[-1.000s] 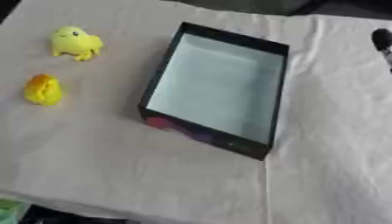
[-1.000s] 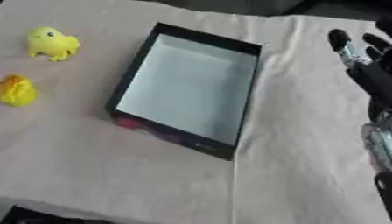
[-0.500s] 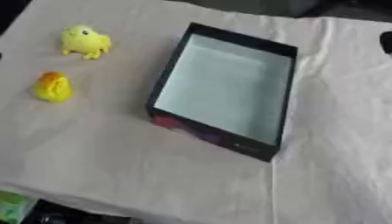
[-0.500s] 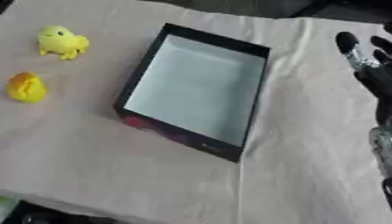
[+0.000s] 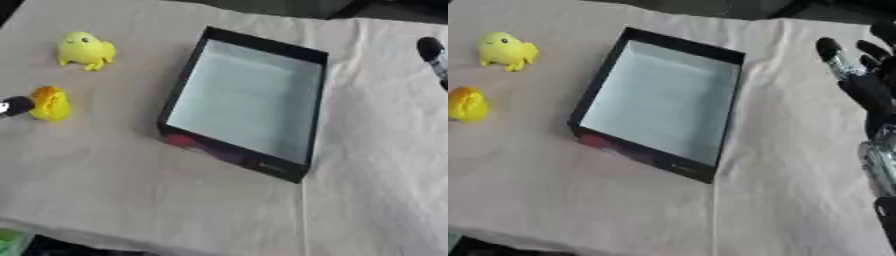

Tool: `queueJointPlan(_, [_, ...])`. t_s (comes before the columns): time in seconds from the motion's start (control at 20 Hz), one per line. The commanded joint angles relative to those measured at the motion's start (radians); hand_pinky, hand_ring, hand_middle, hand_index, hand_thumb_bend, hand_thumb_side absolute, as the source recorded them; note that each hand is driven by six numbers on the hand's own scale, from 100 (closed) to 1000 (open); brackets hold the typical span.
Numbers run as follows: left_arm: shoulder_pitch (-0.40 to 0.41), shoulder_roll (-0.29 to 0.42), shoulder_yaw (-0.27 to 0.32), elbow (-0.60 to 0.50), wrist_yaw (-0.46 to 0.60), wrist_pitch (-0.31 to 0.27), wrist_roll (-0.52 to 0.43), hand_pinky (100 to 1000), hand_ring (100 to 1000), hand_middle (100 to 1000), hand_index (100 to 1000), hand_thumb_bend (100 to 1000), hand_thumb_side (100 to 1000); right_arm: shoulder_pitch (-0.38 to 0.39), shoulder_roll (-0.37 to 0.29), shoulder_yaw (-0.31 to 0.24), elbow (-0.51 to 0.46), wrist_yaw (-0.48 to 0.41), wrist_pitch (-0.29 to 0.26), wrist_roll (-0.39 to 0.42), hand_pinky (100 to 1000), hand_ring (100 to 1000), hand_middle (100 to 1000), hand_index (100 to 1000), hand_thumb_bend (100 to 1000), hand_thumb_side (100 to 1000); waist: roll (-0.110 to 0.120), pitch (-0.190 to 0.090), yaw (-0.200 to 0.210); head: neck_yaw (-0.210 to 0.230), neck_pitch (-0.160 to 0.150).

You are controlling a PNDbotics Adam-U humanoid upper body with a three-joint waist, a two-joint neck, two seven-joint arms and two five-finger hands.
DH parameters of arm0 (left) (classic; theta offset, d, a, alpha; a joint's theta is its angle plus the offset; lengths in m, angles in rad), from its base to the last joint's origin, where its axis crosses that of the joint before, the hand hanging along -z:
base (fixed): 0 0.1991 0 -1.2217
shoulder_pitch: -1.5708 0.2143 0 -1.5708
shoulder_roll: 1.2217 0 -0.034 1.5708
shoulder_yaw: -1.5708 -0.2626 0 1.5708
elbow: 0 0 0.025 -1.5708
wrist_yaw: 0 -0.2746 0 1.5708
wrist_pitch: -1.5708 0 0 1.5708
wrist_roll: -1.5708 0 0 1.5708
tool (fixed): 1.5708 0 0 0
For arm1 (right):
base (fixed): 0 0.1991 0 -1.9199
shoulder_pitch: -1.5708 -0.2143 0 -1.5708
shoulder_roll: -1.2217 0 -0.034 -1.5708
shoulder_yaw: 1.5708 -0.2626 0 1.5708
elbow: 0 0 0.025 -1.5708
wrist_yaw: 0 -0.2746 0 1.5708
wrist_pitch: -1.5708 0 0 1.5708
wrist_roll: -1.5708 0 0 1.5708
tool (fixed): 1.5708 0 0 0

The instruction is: Pick up objects on the table and place them in the box.

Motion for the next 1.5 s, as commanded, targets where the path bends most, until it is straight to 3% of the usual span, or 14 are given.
queueJointPlan(0.05, [0.007, 0.118, 0.004, -0.036, -0.062, 0.041, -0.124, 826, 748, 774, 913, 934, 247, -0.004, -0.036, -0.006, -0.010, 0.003, 0.002, 0.004, 923, 840, 858, 841, 744, 289, 0.006, -0.022, 0.003, -0.009, 0.007])
queueJointPlan(0.25, [0.025, 0.146, 0.007, -0.012, -0.178, 0.106, -0.215, 831, 759, 775, 897, 862, 261, -0.005, -0.036, -0.005, -0.007, 0.003, 0.002, 0.006, 923, 840, 858, 841, 744, 290, 0.005, -0.023, 0.005, -0.009, 0.007])
queueJointPlan(0.5, [0.017, 0.133, 0.020, 0.095, -0.235, 0.146, -0.255, 832, 761, 771, 877, 859, 272, -0.005, -0.035, -0.004, -0.006, 0.002, 0.003, 0.007, 923, 840, 858, 841, 744, 289, 0.004, -0.025, 0.002, -0.009, 0.007])
queueJointPlan(1.05, [-0.034, 0.129, 0.022, 0.213, -0.212, 0.135, -0.251, 821, 749, 757, 887, 880, 265, -0.002, -0.028, -0.001, 0.000, 0.000, 0.003, 0.012, 924, 840, 857, 839, 744, 283, 0.002, -0.027, 0.000, -0.019, 0.007])
queueJointPlan(1.5, [-0.112, 0.145, -0.029, 0.315, -0.264, 0.146, -0.297, 798, 735, 756, 868, 800, 253, -0.005, -0.022, 0.003, 0.005, -0.001, 0.003, 0.017, 924, 840, 856, 838, 745, 277, 0.002, -0.019, -0.010, -0.007, 0.007])
